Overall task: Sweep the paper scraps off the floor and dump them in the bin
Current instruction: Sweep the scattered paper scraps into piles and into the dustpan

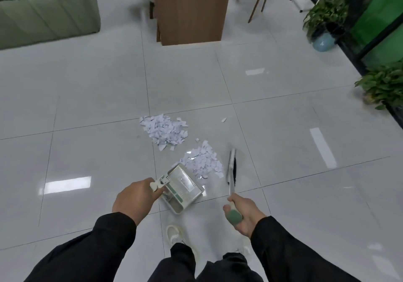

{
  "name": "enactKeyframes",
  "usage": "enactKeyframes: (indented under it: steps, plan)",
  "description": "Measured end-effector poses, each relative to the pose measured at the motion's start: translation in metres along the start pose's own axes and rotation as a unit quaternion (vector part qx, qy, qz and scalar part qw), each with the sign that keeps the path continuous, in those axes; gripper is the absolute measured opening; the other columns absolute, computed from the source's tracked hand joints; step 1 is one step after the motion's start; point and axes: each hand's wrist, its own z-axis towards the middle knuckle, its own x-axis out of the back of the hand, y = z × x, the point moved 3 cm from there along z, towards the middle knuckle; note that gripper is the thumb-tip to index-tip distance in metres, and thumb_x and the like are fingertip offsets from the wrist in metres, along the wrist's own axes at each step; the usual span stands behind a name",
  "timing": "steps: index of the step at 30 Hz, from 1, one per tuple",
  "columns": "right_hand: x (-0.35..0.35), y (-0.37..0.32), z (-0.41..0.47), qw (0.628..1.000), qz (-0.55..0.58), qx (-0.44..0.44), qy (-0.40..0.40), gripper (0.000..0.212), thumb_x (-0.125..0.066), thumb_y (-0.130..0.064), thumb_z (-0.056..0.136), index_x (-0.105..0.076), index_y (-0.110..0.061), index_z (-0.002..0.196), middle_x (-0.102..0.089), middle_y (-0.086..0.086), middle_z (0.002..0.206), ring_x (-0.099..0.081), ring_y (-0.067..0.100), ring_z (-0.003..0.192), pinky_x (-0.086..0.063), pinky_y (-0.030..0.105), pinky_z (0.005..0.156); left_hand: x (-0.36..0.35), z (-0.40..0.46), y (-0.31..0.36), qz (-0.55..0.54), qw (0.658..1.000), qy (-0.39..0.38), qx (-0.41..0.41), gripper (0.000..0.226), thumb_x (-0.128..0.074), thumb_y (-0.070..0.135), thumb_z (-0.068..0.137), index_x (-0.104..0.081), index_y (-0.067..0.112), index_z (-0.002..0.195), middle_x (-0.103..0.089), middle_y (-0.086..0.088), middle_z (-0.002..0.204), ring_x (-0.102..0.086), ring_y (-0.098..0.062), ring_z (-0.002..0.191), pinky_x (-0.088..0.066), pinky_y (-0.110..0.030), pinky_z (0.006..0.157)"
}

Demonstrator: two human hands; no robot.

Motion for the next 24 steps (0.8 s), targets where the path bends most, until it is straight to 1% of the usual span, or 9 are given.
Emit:
enactKeyframes:
  steps: [2,4,7,10,12,15,17,19,24]
  plan:
    - [-0.013,0.002,-0.006,0.999,0.041,0.007,-0.012,0.013,-0.061,-0.002,0.092,-0.054,-0.002,0.103,-0.048,0.013,0.089,-0.05,0.016,0.041,-0.048,0.019,0.04,0.002,0.006,-0.006,0.0,1.0,0.002,-0.002,0.035,-0.053,0.062,0.097,-0.058,0.031,0.082,-0.062,0.007,0.068,-0.059,-0.014,0.067,-0.045,-0.03,0.058]
    - [-0.022,0.006,-0.013,0.996,0.089,0.023,-0.019,0.016,-0.062,0.0,0.09,-0.053,-0.004,0.103,-0.047,0.013,0.086,-0.049,0.016,0.046,-0.049,0.019,0.042,0.006,0.018,-0.009,0.01,1.0,0.005,-0.019,0.035,-0.052,0.062,0.097,-0.06,0.03,0.086,-0.063,0.008,0.07,-0.06,-0.014,0.069,-0.05,-0.032,0.063]
    - [-0.033,0.011,-0.031,0.994,0.1,0.039,-0.022,0.014,-0.062,0.0,0.09,-0.053,-0.007,0.098,-0.048,0.013,0.081,-0.048,0.016,0.049,-0.047,0.019,0.042,0.015,0.031,-0.008,0.014,0.999,0.014,-0.031,0.035,-0.05,0.062,0.098,-0.061,0.03,0.09,-0.062,0.008,0.072,-0.06,-0.016,0.069,-0.05,-0.032,0.063]
    - [-0.025,0.0,-0.043,0.996,0.04,0.075,0.001,0.008,-0.057,-0.001,0.093,-0.054,-0.004,0.099,-0.048,0.011,0.067,-0.045,0.018,0.048,-0.041,0.02,0.038,0.021,0.041,-0.008,-0.003,0.999,0.017,-0.027,0.036,-0.051,0.062,0.098,-0.061,0.029,0.09,-0.062,0.008,0.07,-0.06,-0.016,0.068,-0.049,-0.031,0.061]
    - [-0.012,-0.015,-0.045,0.995,-0.016,0.094,0.012,0.011,-0.055,-0.003,0.095,-0.055,-0.002,0.106,-0.048,0.011,0.059,-0.042,0.017,0.044,-0.038,0.022,0.036,0.024,0.046,-0.009,-0.016,1.0,0.019,-0.017,0.036,-0.05,0.063,0.098,-0.061,0.03,0.089,-0.062,0.008,0.07,-0.06,-0.016,0.068,-0.047,-0.03,0.06]
    - [0.006,-0.044,-0.041,0.992,-0.055,0.108,0.034,0.018,-0.055,-0.005,0.097,-0.055,0.002,0.114,-0.049,0.013,0.068,-0.047,0.015,0.042,-0.04,0.021,0.036,0.03,0.056,-0.008,-0.026,0.999,0.03,-0.006,0.038,-0.05,0.064,0.098,-0.058,0.03,0.085,-0.061,0.008,0.069,-0.058,-0.017,0.068,-0.043,-0.03,0.059]
    - [0.017,-0.064,-0.037,0.989,-0.066,0.121,0.056,0.017,-0.057,-0.009,0.098,-0.055,0.001,0.111,-0.05,0.015,0.081,-0.052,0.015,0.046,-0.044,0.02,0.038,0.033,0.058,-0.005,-0.033,0.999,0.028,-0.004,0.037,-0.05,0.063,0.098,-0.056,0.03,0.083,-0.061,0.008,0.069,-0.058,-0.017,0.068,-0.042,-0.03,0.058]
    - [0.01,-0.098,-0.022,0.986,-0.09,0.127,0.055,0.018,-0.058,-0.012,0.098,-0.056,0.001,0.109,-0.05,0.018,0.089,-0.053,0.015,0.046,-0.046,0.021,0.039,0.037,0.069,-0.003,-0.045,0.998,0.033,0.008,0.038,-0.05,0.061,0.099,-0.053,0.029,0.08,-0.06,0.008,0.068,-0.058,-0.017,0.068,-0.042,-0.03,0.057]
    - [-0.015,-0.186,0.032,0.974,-0.162,0.143,0.064,0.009,-0.055,-0.006,0.097,-0.053,0.003,0.098,-0.05,0.021,0.093,-0.049,0.018,0.039,-0.046,0.021,0.037,0.043,0.084,0.009,-0.031,0.998,0.044,0.035,0.045,-0.045,0.068,0.097,-0.059,0.027,0.085,-0.062,0.006,0.067,-0.06,-0.016,0.066,-0.049,-0.031,0.06]
